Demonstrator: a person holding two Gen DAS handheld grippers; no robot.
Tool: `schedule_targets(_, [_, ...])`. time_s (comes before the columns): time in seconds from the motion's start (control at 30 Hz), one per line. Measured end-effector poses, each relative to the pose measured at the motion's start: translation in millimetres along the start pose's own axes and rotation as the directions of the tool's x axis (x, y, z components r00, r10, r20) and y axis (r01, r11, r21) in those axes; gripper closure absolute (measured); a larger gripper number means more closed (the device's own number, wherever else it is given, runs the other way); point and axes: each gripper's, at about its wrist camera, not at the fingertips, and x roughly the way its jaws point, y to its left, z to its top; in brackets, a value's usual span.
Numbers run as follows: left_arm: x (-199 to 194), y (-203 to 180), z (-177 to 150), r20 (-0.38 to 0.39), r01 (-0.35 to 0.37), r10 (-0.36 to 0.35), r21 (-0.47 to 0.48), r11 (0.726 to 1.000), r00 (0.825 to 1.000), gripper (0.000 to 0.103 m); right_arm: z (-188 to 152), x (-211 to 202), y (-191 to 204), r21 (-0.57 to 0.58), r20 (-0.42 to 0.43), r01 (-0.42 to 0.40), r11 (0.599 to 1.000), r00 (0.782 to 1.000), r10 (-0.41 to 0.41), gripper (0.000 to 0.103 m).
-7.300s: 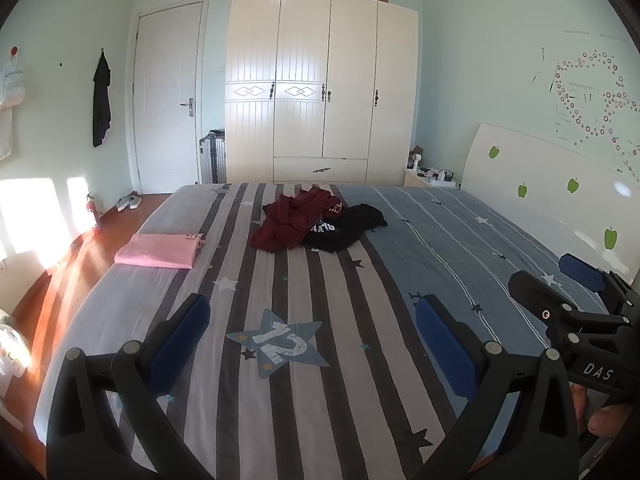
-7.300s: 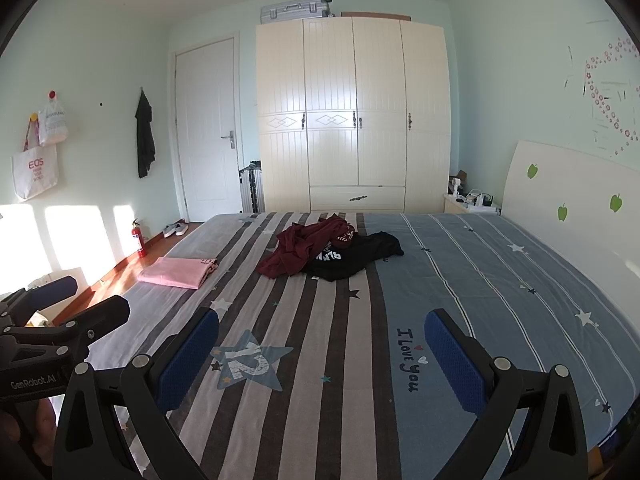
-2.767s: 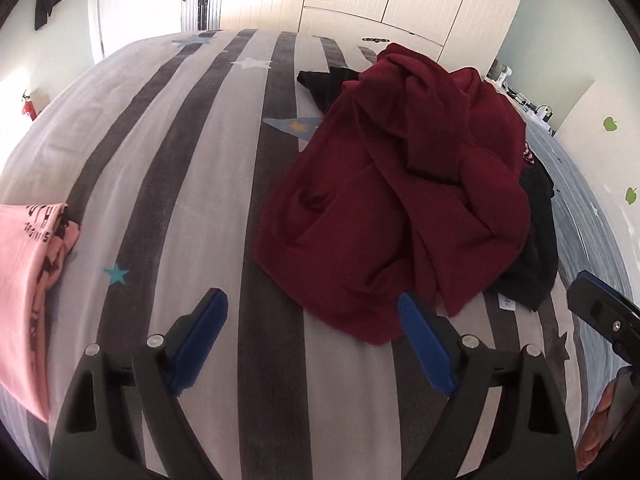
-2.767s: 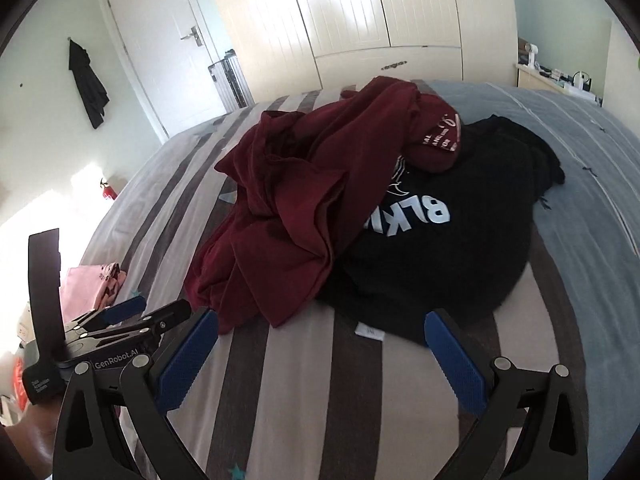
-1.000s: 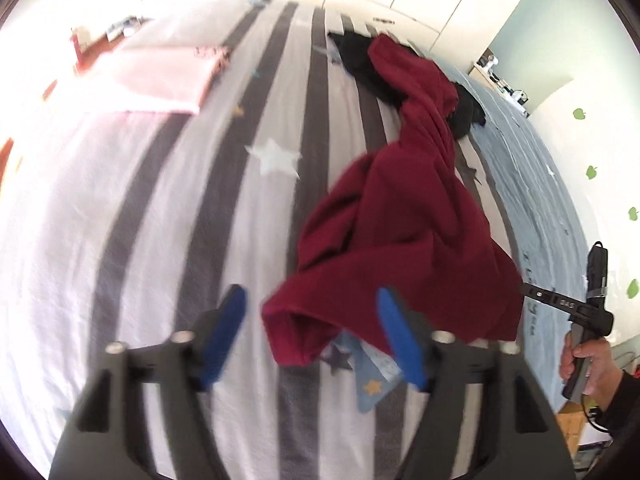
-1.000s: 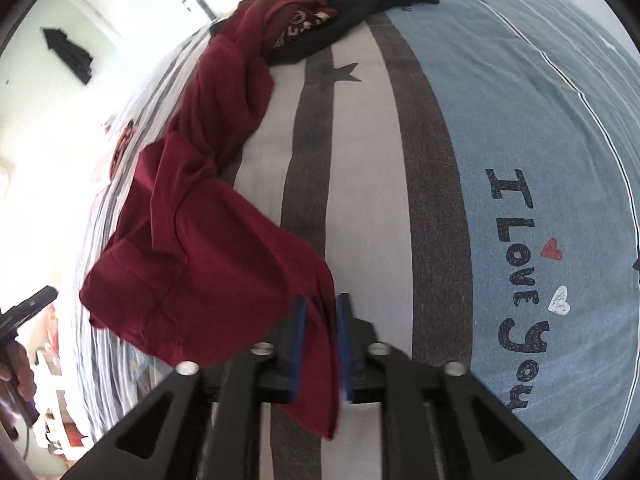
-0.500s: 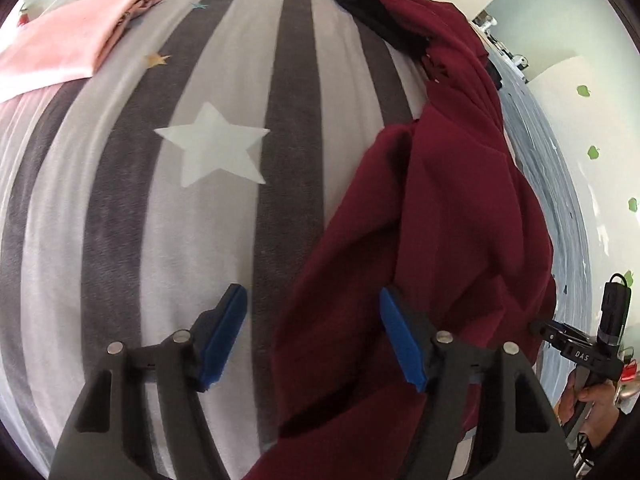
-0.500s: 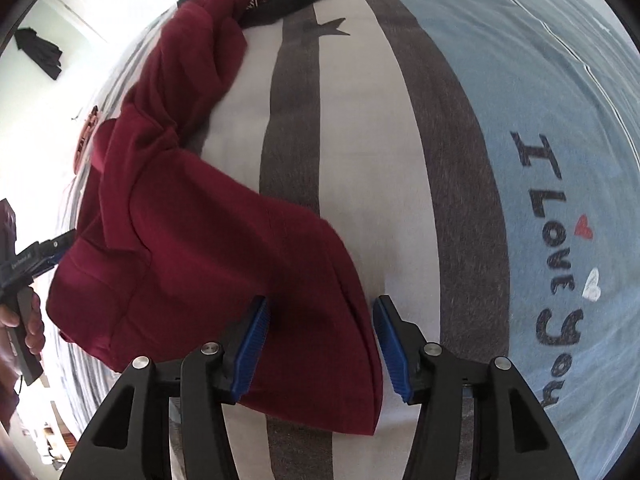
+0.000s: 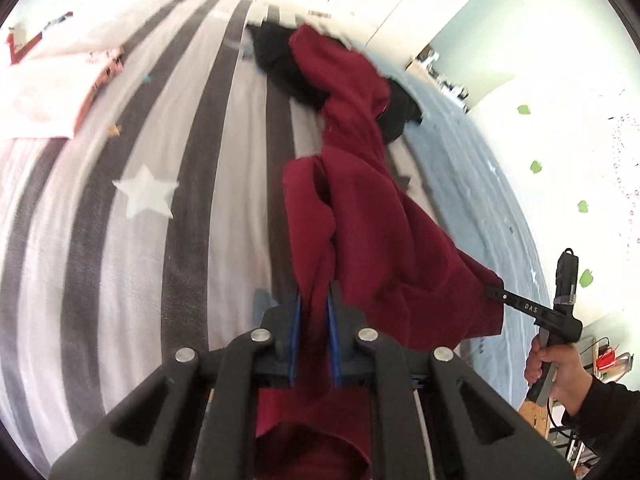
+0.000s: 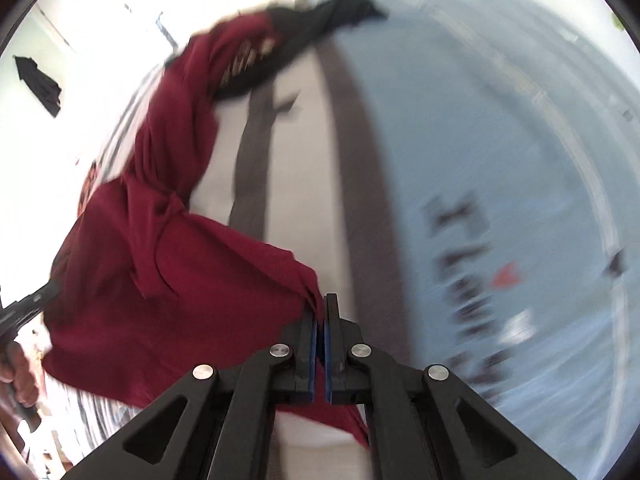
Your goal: Fold clothes
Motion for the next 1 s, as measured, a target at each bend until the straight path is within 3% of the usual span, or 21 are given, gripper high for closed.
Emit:
schedule_targets(0.1, [-32, -20, -3, 0.046, 0.047, -0.045, -0.042, 0.998, 0.998, 0.094, 16, -33, -45, 0.02, 0.036, 0.072, 0.997, 0.997, -0.073, 0.101])
schedule_targets(0.23, [-33, -47, -21, 0.006, 0.012, -0.012, -0.007, 1.0, 1.0, 0.098, 28, -63, -96, -0.005, 0.049, 0.211, 0.978, 0.976, -0.21, 0.101])
schedule_targets(0.37, [-11, -33, -57, -0.112, -0.079, 0.073, -0.054, 0.995, 0.991, 0.098, 13, -51, -154, 0.011, -0.092, 0.298, 0.954, 0.951, -0.296, 0.101])
schedule_targets(0.5, [8, -4, -89, -0.207, -0.217, 0.19, -0.116, 0.969, 0.96, 0.103, -10, -22, -167, -0.005, -0.194, 0.333, 0.943, 0.925, -0.328, 0.101])
schedule_targets(0.6, [5, 7, -91, -0.189, -0.22, 0.186, -0.177, 0.959, 0.964, 0.103, -15, -25, -156, 0.045, -0.173, 0.312, 0.949, 0.938, -0.3, 0.099])
schedule_targets(0.63, [4, 7, -88, -0.177, -0.229, 0.198, -0.175, 0.957, 0.964, 0.099, -16, -31, -150, 0.054, -0.146, 0.303, 0.951, 0.945, -0.293, 0.092])
schedule_targets(0.7, [9, 7, -76, -0.158, -0.238, 0.213, -0.157, 0.958, 0.964, 0.08, -17, -44, -136, 0.066, -0.089, 0.284, 0.957, 0.957, -0.278, 0.078])
schedule_targets(0.77, [20, 4, -59, -0.139, -0.233, 0.213, -0.147, 0.961, 0.967, 0.052, -19, -59, -118, 0.057, -0.03, 0.271, 0.961, 0.962, -0.27, 0.069])
schedule_targets(0.87, [51, 5, -26, -0.101, -0.21, 0.198, -0.132, 0.969, 0.975, 0.04, -20, -78, -94, 0.032, 0.032, 0.267, 0.963, 0.963, -0.267, 0.065])
schedule_targets(1.0, [99, -6, 11, -0.099, -0.172, 0.165, -0.069, 0.983, 0.981, 0.039, -11, -79, -70, -0.008, 0.067, 0.177, 0.984, 0.982, -0.176, 0.064])
